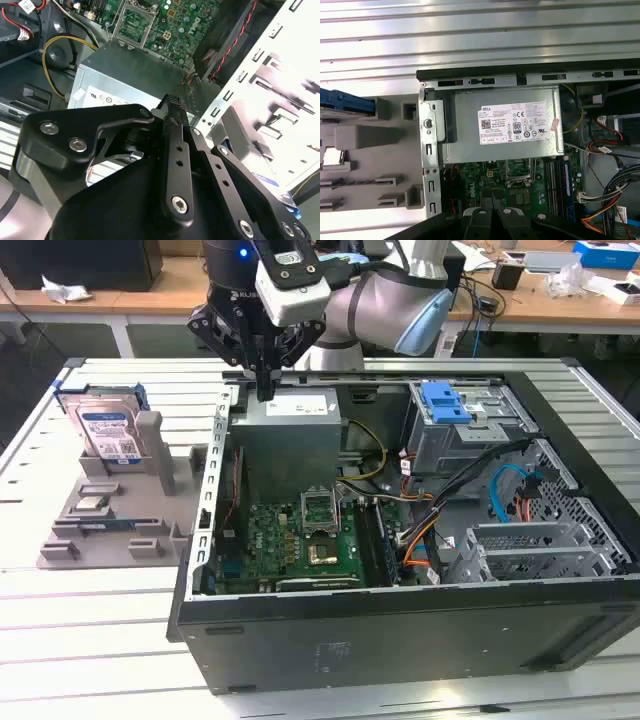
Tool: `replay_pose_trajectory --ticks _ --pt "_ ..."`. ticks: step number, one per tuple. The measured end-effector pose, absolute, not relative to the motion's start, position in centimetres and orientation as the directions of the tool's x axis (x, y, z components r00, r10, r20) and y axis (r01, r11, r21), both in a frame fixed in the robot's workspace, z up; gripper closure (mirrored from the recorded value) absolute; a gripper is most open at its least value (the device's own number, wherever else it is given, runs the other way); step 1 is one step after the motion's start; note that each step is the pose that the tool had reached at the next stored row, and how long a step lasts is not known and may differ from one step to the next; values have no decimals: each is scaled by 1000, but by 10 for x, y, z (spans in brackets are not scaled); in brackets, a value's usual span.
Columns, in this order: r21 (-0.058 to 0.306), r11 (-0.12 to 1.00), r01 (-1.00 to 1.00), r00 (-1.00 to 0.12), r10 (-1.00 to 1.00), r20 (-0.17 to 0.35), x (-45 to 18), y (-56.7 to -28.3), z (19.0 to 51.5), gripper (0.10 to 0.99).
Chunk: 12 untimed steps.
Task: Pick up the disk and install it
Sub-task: 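Reach for the disk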
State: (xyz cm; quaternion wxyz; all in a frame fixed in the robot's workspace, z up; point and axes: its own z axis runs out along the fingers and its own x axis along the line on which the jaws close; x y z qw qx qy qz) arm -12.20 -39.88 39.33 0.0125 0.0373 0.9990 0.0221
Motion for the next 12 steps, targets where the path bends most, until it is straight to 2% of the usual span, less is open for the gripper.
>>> replay_pose_trajectory --ticks 12 --pt "45 996 74 -997 75 -23 -142 -399 393 980"
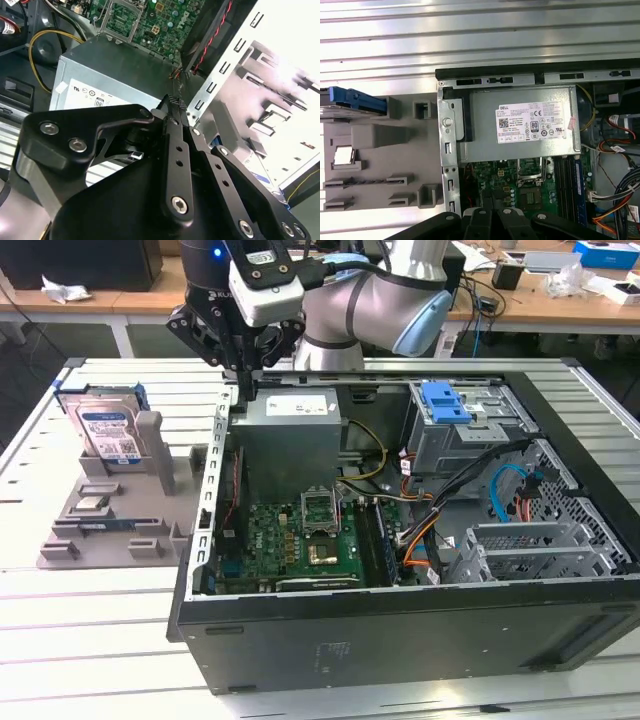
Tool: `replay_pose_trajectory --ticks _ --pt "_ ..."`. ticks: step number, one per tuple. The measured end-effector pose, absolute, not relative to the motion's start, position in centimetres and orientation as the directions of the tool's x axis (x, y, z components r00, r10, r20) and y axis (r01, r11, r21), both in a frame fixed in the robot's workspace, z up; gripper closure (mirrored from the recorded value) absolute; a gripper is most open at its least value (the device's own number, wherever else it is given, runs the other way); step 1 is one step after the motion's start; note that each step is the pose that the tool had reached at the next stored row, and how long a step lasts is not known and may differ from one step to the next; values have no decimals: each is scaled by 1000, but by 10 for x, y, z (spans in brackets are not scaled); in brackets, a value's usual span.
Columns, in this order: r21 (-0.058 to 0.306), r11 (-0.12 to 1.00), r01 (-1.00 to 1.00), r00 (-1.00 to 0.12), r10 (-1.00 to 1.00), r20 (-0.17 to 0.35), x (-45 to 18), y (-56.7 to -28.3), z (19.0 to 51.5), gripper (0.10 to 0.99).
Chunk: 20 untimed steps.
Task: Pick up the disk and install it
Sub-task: 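Reach for the disk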
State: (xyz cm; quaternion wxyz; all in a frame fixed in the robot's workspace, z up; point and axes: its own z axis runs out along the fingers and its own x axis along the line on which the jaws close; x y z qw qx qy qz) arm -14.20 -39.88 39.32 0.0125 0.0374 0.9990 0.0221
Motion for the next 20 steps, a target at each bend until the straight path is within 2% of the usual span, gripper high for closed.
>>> replay_pose_trajectory --ticks 20 --pt "45 996 74 -997 75 -23 -171 -399 393 980"
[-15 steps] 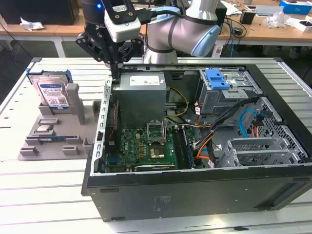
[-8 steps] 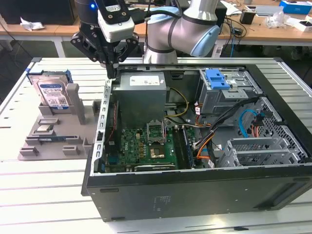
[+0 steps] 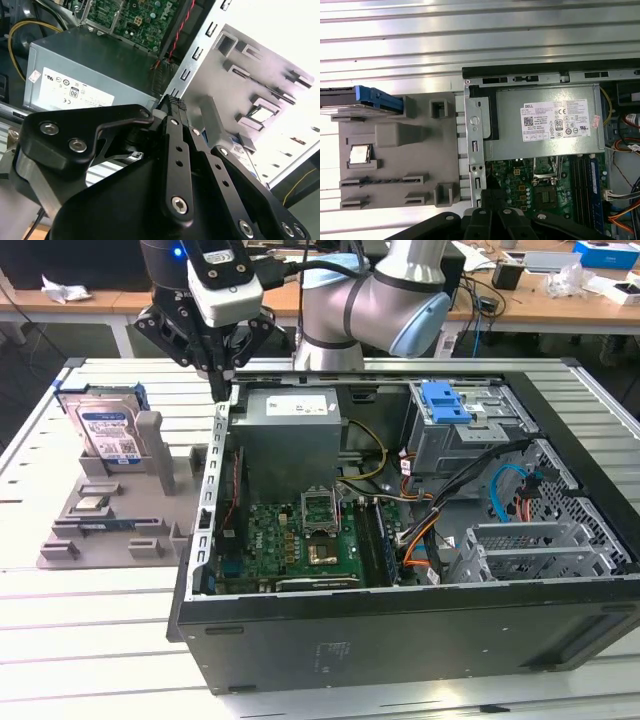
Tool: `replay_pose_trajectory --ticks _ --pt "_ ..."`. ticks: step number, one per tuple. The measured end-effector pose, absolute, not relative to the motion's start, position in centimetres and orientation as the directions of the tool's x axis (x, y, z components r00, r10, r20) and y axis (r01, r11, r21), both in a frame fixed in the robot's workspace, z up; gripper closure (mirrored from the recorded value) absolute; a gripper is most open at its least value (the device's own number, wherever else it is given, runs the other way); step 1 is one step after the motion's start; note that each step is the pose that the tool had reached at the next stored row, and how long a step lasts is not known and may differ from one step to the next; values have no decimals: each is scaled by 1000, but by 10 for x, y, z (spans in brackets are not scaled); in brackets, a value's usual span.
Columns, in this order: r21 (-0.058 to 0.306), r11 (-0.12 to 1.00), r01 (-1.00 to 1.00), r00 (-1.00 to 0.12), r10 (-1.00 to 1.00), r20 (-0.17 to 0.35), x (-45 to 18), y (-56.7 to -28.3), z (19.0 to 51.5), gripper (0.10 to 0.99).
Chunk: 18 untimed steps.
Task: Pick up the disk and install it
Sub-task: 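Reach for the disk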
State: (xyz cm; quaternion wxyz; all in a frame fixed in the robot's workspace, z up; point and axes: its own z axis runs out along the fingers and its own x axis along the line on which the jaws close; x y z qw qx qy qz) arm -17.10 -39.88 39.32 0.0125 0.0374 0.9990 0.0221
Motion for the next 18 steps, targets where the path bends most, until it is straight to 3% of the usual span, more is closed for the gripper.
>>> replay_pose_trajectory --ticks 18 --pt "45 996 74 -997 75 -23 -203 -399 393 980"
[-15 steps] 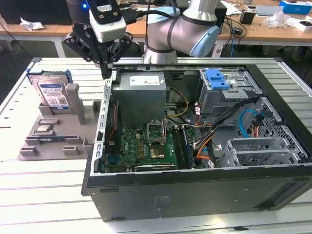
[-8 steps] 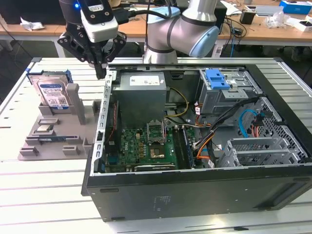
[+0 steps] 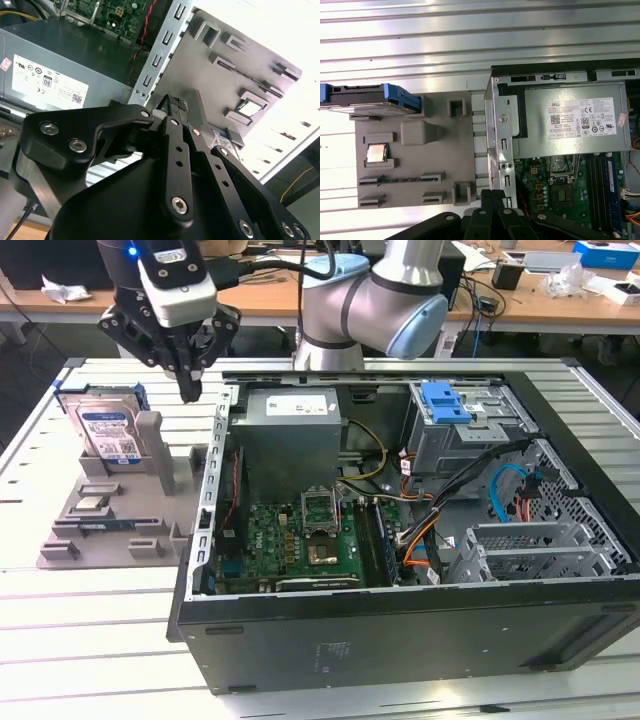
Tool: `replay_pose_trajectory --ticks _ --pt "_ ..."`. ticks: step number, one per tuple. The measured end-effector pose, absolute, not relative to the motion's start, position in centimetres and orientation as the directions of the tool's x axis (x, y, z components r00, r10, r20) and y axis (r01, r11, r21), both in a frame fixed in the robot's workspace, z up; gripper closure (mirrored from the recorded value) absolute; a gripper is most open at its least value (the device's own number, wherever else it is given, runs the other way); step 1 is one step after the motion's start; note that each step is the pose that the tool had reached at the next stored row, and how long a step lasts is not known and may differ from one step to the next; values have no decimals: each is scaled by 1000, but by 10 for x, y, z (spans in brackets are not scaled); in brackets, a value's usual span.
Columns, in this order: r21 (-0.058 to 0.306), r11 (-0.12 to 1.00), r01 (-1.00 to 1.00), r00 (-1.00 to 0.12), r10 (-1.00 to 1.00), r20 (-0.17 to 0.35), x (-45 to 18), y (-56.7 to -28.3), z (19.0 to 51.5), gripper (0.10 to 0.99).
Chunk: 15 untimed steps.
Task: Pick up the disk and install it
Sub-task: 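Reach for the disk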
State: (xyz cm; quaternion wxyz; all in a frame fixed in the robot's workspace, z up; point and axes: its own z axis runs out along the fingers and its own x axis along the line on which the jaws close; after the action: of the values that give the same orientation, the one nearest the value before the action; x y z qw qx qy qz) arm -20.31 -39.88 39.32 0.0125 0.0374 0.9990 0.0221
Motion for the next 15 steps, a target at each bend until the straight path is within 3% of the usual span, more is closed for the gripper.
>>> replay_pose_trajectory --ticks 15 --pt "45 996 74 -997 75 -23 -229 -399 393 980"
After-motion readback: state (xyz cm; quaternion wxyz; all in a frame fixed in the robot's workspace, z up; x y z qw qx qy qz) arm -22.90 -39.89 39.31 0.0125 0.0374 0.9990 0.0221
